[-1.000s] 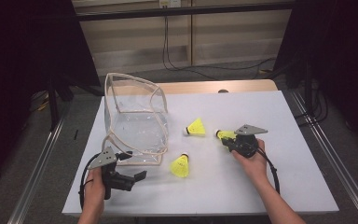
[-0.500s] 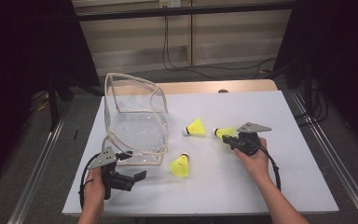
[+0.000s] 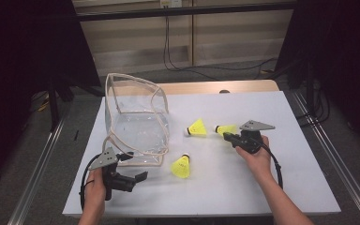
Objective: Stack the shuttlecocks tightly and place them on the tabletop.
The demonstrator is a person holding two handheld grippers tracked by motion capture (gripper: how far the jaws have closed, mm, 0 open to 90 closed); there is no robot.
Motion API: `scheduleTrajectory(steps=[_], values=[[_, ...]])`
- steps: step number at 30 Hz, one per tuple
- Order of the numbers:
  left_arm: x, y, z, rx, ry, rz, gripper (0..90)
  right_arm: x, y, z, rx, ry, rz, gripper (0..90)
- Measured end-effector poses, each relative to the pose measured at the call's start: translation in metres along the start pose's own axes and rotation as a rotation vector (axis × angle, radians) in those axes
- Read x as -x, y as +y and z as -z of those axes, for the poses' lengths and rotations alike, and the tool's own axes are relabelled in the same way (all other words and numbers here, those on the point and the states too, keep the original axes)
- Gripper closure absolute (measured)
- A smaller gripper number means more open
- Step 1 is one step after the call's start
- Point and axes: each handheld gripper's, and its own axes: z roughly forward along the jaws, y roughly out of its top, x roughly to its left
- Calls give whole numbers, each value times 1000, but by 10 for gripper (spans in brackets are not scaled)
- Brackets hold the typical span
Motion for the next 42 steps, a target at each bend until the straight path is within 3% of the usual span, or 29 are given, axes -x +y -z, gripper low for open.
scheduleTrajectory(steps=[5, 17, 28, 42], values=[[0, 0, 0, -2, -3, 0, 34, 0, 8, -1, 5, 1, 20, 894], [0, 0, 1, 0, -6, 1, 34, 2, 16, -6, 3, -1, 14, 895], [0, 1, 0, 1, -4, 1, 34, 1, 22, -14, -3, 35, 0, 895], [-1, 1, 0, -1, -6, 1, 34, -5, 26, -25, -3, 50, 28, 894]])
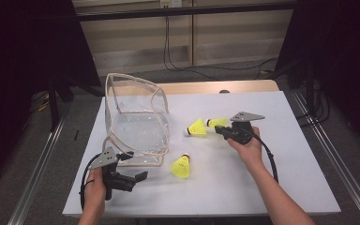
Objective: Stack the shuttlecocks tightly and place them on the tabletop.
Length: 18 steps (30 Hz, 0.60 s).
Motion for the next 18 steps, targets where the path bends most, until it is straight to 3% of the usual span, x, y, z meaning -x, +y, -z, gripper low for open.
scheduleTrajectory(steps=[18], values=[[0, 0, 0, 3, 0, 2, 34, -9, -3, -10, -29, 28, 25, 895]])
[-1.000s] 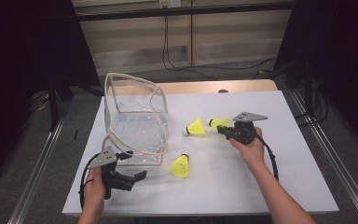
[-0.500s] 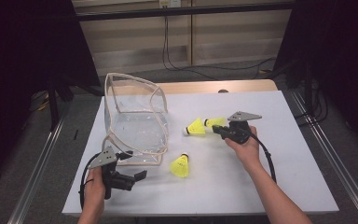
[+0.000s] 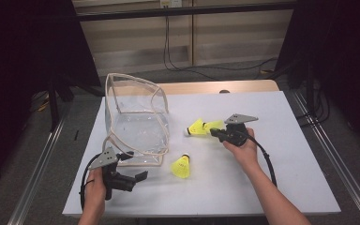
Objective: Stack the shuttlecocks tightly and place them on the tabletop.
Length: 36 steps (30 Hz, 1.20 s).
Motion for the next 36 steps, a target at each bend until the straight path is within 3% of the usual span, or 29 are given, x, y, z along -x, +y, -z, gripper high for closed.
scheduleTrajectory(steps=[19, 36], values=[[0, 1, 0, 3, 1, -1, 34, -12, -1, 1, -34, 37, 49, 893], [0, 1, 0, -2, 0, -6, 34, -11, -4, -10, -46, 38, 41, 893]])
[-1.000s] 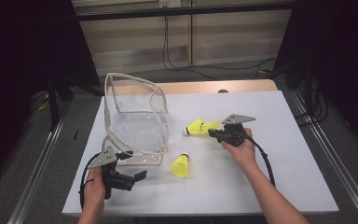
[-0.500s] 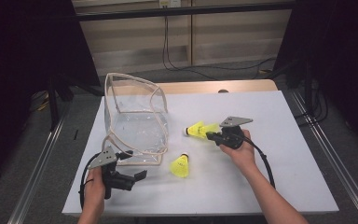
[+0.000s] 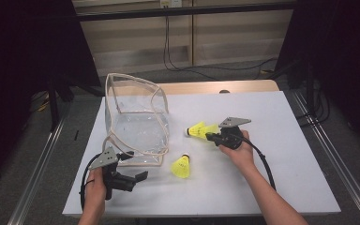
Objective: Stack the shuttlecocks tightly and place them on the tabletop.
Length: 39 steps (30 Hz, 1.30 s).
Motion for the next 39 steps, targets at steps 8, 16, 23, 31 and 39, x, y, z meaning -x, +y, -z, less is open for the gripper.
scheduleTrajectory(steps=[8, 16, 23, 31, 39], values=[[0, 0, 0, -2, -1, -2, 34, -1, 1, -3, 5, 9, -1, 893], [0, 0, -1, -1, -1, 0, 34, 0, 0, -5, 11, 12, -21, 890], [0, 0, -1, 0, -1, 2, 34, 1, -2, -6, 4, 13, -32, 878], [0, 0, -1, -1, 1, 1, 34, 3, -3, -7, -1, 5, -43, 840], [0, 0, -2, -4, -1, 1, 34, 4, -3, -2, 0, -14, -48, 761]])
